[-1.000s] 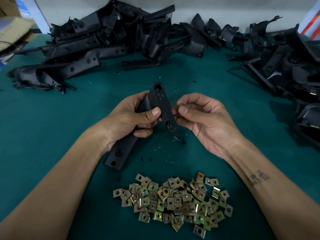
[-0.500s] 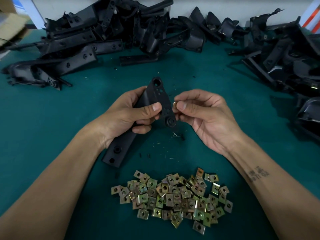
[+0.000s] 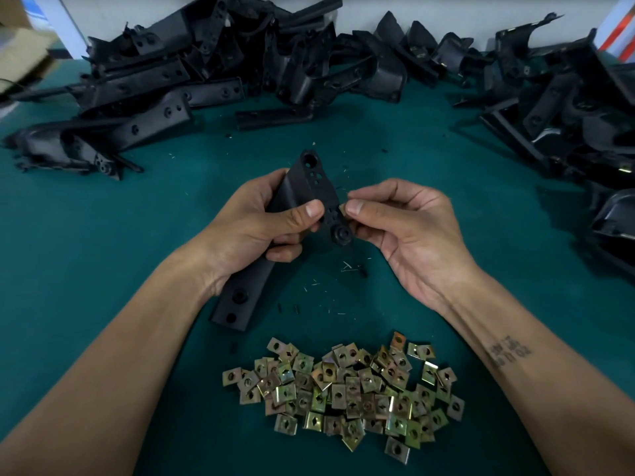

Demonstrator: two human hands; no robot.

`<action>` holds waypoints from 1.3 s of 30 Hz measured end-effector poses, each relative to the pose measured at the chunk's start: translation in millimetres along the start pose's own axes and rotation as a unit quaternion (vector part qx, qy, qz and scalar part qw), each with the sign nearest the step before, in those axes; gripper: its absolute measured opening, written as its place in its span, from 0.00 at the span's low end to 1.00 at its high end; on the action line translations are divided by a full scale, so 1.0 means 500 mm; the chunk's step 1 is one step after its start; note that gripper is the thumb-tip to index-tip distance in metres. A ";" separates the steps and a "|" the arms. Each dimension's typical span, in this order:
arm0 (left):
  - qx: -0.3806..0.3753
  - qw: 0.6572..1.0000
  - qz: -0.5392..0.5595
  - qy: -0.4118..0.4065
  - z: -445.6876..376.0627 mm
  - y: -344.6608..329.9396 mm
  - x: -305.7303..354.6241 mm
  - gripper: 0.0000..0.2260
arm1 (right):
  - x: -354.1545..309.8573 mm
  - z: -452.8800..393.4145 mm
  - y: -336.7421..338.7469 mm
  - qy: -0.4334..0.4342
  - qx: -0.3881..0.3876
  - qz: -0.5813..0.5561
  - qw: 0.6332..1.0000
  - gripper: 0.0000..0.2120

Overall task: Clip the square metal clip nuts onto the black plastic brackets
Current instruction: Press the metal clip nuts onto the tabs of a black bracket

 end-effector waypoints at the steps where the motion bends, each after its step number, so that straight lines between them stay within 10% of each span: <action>1: 0.002 1.000 -0.002 0.001 0.000 0.000 0.000 0.12 | 0.000 0.000 -0.001 0.003 0.004 0.002 1.000 0.06; 39: -0.001 0.999 -0.041 -0.002 -0.003 0.001 0.001 0.13 | 0.000 0.015 -0.020 -0.007 0.056 0.027 0.998 0.05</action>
Point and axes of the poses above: each hand's wrist, its own z-axis away from the middle knuckle, its own y-axis out of the back of the hand, x = y × z, the point moved 3 cm from there along -z, towards the middle knuckle, and after that the axes turned 8 degrees about -z, right-handed, at the moved point
